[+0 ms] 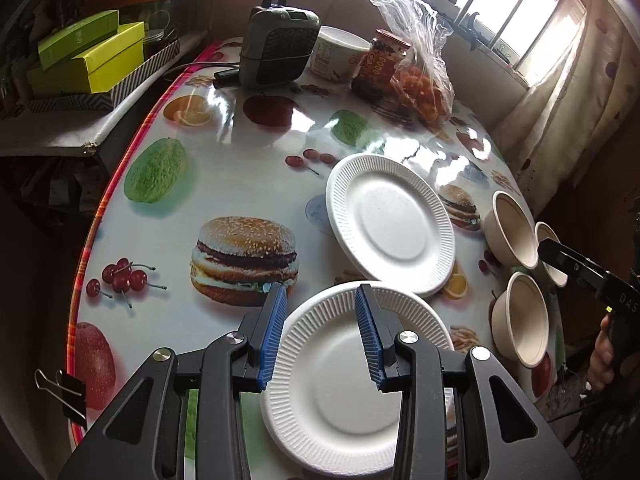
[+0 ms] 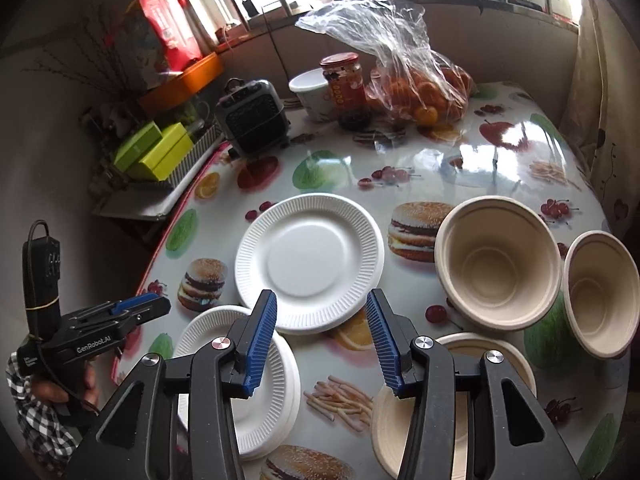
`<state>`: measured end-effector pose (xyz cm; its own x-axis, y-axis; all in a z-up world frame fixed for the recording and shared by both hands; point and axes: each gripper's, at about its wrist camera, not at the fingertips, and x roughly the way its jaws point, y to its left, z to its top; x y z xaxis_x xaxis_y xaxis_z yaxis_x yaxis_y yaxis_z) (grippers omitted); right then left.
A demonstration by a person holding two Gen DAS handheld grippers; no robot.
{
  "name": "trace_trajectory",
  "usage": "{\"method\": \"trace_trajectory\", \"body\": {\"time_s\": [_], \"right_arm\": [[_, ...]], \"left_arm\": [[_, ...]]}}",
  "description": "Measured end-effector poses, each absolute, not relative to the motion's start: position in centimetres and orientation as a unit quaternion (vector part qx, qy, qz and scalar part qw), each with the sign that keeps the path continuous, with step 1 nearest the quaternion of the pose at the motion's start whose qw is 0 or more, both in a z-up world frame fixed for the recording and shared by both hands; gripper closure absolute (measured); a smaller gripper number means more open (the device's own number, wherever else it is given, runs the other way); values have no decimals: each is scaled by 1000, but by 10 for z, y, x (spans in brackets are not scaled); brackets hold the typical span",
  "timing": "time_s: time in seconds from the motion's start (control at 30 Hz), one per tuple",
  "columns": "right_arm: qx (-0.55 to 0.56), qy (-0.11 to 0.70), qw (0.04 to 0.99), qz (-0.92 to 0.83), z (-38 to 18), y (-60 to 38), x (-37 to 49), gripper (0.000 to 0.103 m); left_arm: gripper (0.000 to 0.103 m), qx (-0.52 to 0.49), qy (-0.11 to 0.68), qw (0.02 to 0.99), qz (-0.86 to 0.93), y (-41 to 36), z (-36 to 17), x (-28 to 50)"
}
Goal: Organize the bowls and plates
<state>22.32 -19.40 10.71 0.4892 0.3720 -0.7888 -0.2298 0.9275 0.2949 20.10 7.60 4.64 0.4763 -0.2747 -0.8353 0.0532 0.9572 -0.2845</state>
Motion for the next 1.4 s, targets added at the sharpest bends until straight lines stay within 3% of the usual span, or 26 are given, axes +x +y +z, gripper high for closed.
{"method": "trace_trajectory", "body": {"time_s": [0.23, 0.53, 1.4], "right_arm": [[63, 490, 850, 181, 109, -204, 272, 56], [81, 550, 810, 185, 62, -210, 327, 56], [92, 609, 760, 207, 3, -195, 365, 58]], "left_arm": [[66, -104, 507, 850, -94, 61, 55, 235], [66, -120, 529, 837, -73, 48, 38, 270], [66, -138, 564, 812, -54, 40, -2, 302]]}}
